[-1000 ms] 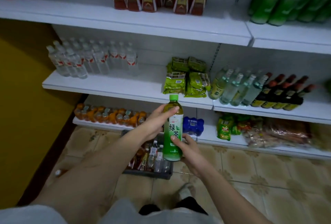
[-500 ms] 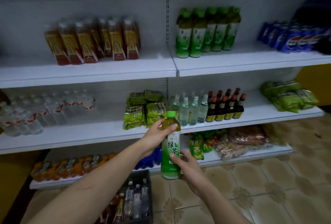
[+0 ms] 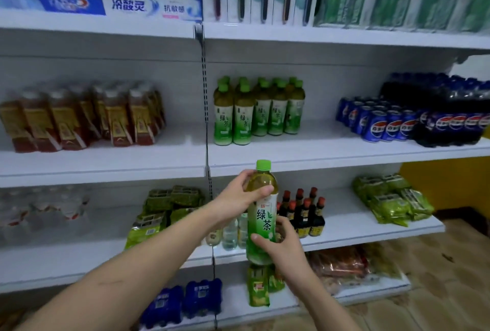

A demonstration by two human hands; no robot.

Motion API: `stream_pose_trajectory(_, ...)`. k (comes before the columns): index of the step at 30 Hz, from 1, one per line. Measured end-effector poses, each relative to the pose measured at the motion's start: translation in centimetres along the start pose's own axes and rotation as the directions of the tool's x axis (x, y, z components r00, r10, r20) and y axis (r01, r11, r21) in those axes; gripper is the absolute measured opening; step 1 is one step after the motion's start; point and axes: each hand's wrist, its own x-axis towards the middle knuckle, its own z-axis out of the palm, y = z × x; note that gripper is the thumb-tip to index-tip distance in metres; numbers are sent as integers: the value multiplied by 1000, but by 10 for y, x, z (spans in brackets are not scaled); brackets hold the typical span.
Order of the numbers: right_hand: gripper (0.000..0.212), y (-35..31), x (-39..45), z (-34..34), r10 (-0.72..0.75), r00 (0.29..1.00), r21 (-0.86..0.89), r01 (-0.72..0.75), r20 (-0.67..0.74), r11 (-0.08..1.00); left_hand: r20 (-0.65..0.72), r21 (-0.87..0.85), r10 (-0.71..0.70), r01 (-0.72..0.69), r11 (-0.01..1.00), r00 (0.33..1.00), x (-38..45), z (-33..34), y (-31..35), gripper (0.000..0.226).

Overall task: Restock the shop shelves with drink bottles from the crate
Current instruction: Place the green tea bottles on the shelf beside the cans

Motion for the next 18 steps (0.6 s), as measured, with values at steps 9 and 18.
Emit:
stream_pose_trajectory(9, 46, -73, 119, -13, -202, 969, 9, 205, -142, 979, 87, 403, 234, -249, 880, 968, 106, -48, 108, 67)
stream_pose_trajectory(18, 42, -75, 208, -3, -228, 951, 0, 234, -210, 972, 120, 634, 330, -329, 700, 936, 184, -63, 121, 91)
